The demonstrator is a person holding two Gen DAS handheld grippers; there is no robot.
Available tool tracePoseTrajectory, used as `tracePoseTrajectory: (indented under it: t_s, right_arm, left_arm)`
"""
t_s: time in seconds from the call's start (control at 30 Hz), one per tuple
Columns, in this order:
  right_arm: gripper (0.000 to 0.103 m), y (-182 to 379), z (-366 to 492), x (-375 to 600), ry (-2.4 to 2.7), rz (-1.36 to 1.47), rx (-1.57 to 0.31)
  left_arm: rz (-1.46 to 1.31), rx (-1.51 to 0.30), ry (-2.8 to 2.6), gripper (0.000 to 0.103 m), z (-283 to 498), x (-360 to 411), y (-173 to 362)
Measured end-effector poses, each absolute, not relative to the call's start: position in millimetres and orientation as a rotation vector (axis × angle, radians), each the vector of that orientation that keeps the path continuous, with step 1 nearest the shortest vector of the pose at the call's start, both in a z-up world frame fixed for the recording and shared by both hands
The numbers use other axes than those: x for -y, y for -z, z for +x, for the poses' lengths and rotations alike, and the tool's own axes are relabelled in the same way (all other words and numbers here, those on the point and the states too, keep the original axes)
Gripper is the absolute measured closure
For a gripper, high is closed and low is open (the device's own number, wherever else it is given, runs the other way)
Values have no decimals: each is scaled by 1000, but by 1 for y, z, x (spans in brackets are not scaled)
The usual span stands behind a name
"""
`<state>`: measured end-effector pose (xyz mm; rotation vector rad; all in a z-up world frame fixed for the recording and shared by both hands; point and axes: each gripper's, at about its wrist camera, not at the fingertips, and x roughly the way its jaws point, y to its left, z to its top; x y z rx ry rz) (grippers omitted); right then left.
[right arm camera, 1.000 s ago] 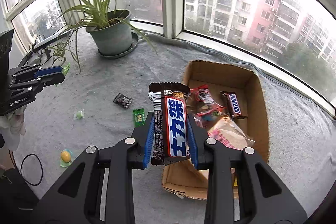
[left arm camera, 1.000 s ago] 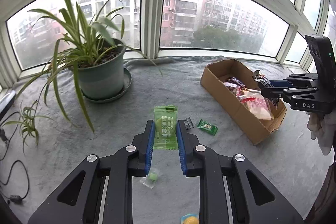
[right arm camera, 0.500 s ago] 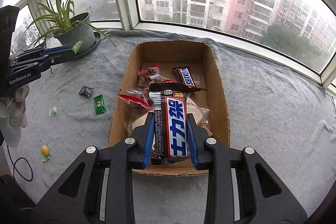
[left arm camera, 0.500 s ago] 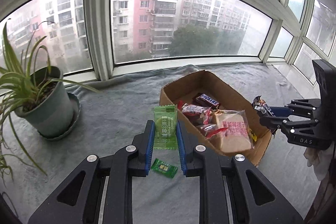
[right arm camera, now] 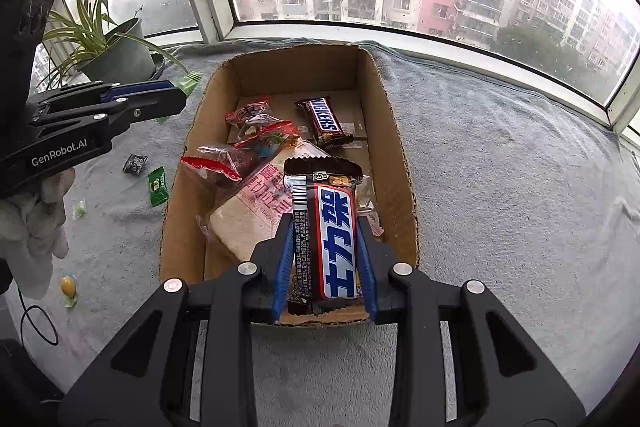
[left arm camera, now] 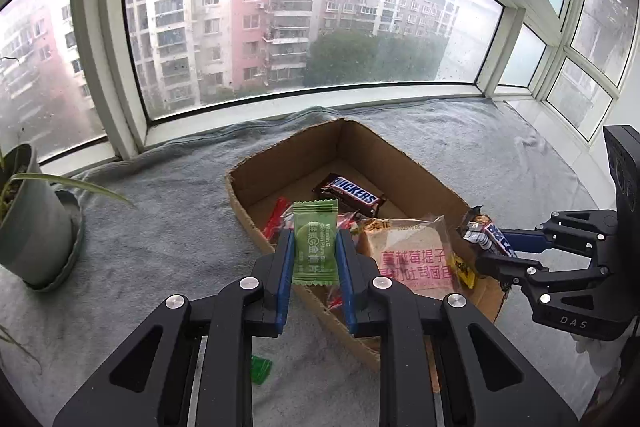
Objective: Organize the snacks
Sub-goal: 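Carry the green candy and chocolate bar into the box and release both, then withdraw both open tools from the box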
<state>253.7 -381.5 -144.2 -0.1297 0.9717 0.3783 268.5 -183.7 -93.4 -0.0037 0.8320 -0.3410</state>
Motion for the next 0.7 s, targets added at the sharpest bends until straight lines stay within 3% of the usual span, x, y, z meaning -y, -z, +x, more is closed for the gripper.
tracePoseTrajectory:
  t_s: [0.23,0.3,0.33,0.37,0.7]
  right_arm:
    - [72,148,255,379,-380,-141,-978]
    - [58,147,253,378,-366,-154,-968]
    - [42,145,252,378,-360,-158,-957]
    - [34,143,250,378,-357,-159,-946]
    - [34,135,245,379,-348,-159,-939]
  left_arm:
    - [5,-840,384,83,267,202,96]
    - [13,-853,396,79,267,206,96]
    - [24,-852,396,73,267,208,96]
    - [32,-845,391,65,266,209,94]
    - [25,-820,387,61,261,205,85]
